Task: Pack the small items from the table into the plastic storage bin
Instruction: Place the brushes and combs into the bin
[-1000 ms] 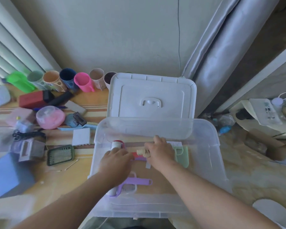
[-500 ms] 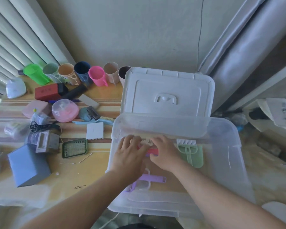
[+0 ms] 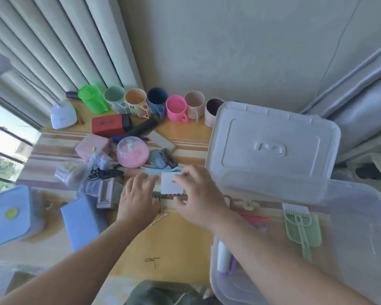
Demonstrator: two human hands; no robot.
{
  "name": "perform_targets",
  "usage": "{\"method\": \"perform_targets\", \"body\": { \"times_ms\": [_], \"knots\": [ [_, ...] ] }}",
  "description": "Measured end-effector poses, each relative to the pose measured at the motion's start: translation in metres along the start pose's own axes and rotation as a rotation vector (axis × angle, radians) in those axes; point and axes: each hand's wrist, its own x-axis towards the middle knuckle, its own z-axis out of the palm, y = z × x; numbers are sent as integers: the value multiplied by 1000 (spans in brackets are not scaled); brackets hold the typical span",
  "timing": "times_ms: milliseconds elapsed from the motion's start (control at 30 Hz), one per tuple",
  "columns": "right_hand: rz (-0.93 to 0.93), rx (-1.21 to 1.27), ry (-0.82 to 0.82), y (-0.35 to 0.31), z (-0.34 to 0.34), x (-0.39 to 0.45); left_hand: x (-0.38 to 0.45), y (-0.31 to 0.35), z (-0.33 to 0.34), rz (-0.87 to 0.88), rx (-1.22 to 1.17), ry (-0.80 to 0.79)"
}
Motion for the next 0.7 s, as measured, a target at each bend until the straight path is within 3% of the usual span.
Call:
{"method": "perform_targets", "body": {
  "times_ms": [167,333,500,700],
  "knots": [
    [151,-182,-328,-18,68,54,9,-68,26,37,85,-236],
    [321,-379,-484,4,118,73,27,-76,49,162,149,-356],
    [327,-454,-436,17,141,82,34,-84,58,195,196,-409],
    [274,-544,-435,16,139,85,33,-88,47,206,181,-354]
  ]
}}
